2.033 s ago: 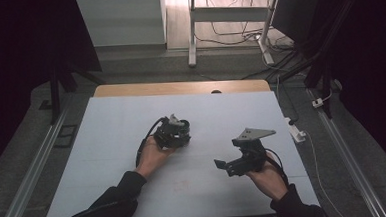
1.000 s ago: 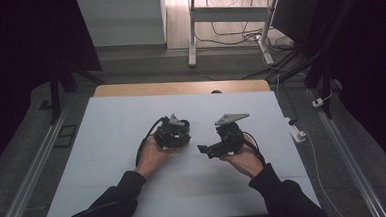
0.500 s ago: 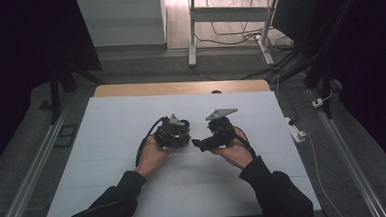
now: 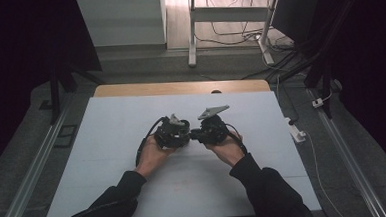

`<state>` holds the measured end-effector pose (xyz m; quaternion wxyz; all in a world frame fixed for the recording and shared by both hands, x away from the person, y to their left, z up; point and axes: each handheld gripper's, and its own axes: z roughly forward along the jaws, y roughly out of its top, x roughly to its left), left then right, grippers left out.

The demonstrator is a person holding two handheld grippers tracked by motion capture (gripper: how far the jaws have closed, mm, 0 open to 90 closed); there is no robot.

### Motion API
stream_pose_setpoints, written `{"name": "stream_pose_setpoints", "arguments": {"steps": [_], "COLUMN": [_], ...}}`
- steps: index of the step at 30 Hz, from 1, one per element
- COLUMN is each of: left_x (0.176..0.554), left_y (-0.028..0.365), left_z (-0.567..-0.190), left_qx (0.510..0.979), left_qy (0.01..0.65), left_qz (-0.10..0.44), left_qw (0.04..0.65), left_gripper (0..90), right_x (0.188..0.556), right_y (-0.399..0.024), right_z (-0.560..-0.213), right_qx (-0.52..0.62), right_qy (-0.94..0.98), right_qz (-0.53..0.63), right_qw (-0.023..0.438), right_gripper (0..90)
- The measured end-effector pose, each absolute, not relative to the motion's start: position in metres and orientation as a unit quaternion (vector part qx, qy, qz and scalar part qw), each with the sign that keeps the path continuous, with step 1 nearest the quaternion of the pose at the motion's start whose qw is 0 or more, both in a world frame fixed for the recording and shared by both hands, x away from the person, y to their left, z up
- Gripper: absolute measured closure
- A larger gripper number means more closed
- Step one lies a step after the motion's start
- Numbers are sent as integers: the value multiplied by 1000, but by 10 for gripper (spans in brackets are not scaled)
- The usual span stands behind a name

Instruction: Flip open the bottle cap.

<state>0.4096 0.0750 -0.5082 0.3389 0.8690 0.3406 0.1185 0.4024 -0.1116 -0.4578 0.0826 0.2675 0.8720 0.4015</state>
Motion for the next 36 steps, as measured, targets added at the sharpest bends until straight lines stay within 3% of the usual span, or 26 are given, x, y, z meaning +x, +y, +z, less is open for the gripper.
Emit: {"name": "stream_pose_setpoints", "arguments": {"steps": [3, 36], "left_x": [410, 410], "left_y": [75, 75], "left_z": [-508, -508], "left_qx": [868, 868], "left_qy": [342, 343], "left_qz": [119, 117], "left_qw": [340, 340], "left_gripper": [537, 538], "right_x": [403, 401], "right_y": [-107, -100], "right_z": [-460, -454], "right_qx": [266, 269], "right_qy": [874, 867], "right_qz": [399, 412], "right_qw": [80, 81], "right_gripper": [888, 892]}}
